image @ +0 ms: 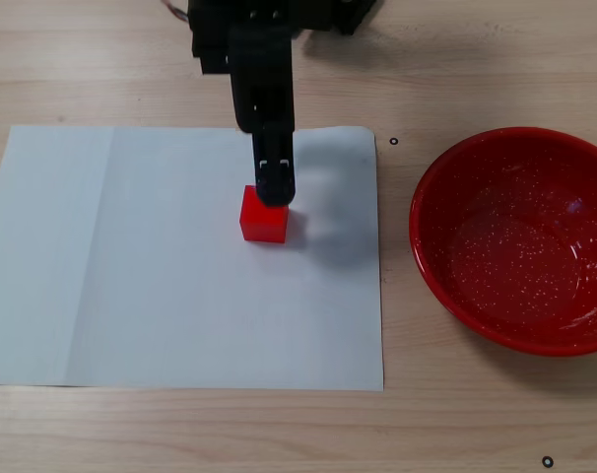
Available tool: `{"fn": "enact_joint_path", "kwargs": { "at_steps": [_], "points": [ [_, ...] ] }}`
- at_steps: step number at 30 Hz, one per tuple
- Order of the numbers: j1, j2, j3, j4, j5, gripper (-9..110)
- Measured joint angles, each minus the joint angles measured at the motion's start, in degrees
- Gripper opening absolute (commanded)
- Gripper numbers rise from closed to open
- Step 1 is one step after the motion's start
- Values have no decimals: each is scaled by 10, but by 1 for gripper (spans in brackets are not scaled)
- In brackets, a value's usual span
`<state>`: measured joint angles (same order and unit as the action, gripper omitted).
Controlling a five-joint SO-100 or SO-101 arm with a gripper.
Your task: Grasp the red cube and put it in the red bowl.
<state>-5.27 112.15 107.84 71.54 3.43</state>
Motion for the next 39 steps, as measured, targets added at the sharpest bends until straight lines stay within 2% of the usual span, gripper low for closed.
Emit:
{"fn": "enact_joint_path", "kwargs": {
  "at_steps": [17,39],
  "points": [
    [18,-154,-141,-23,-9,46],
    [17,-239,-192,-17,-25,46]
  ]
}}
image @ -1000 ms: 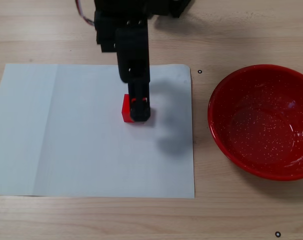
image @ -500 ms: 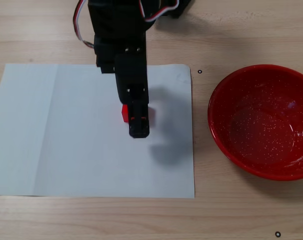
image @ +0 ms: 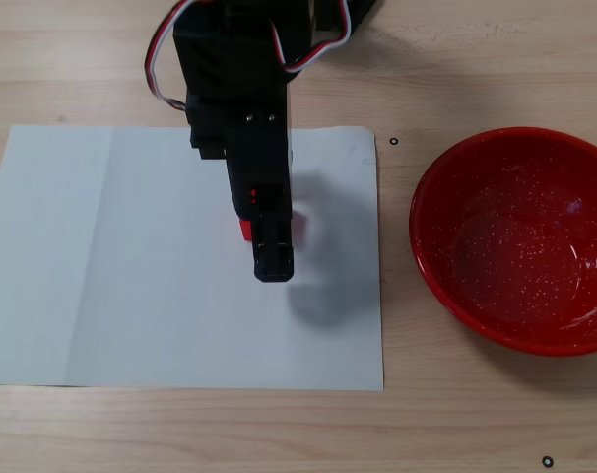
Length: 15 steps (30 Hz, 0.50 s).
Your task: Grasp the red cube and put it in the red bowl.
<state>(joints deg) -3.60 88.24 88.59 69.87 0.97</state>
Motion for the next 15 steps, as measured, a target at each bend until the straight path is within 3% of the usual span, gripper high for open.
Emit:
{"fn": "enact_joint_path", "kwargs": {
  "at_steps": [15],
  "points": [
    [0,-44,0,-4,3,46]
  ]
}}
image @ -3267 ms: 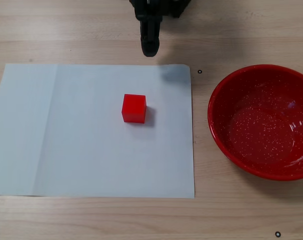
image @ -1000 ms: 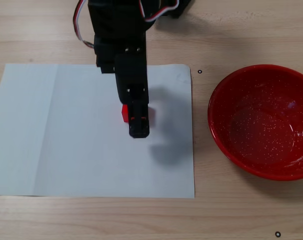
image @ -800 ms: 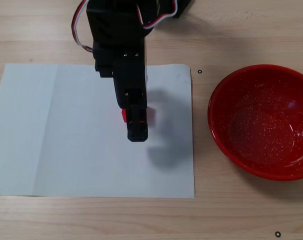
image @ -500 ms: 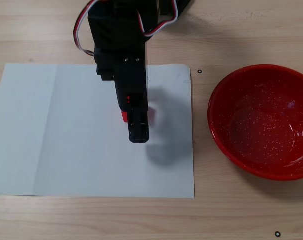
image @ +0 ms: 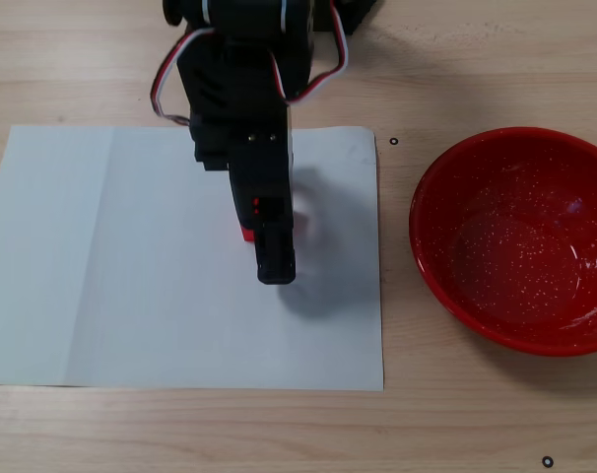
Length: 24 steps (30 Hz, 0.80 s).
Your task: Grasp the red cube and put it in the red bowl.
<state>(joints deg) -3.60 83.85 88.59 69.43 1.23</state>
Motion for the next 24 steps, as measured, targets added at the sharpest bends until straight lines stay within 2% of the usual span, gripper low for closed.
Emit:
{"fn": "enact_joint_path", "kwargs": {
  "at_steps": [16,20,24],
  "points": [
    [-9,-19,-1,-26,11,43],
    [-9,-19,-1,-26,11,33],
    [-9,-18,-1,-25,6,13]
  ]
}}
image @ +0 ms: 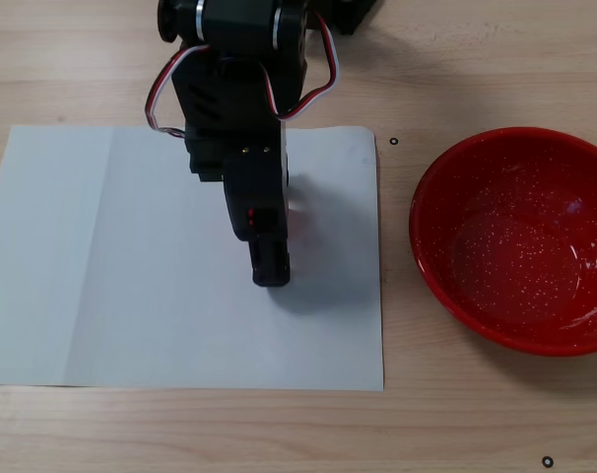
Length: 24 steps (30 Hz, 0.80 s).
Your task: Grasp the red cube and put it in the red bowl.
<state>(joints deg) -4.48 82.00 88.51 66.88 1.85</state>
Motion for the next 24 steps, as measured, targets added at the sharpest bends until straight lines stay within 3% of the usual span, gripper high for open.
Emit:
{"fn": "enact_joint_path", "kwargs": {
  "at_steps": [2,24],
  "points": [
    [0,0,0,4,0,0],
    [-7,-1,-160,200,-3,0]
  ]
}}
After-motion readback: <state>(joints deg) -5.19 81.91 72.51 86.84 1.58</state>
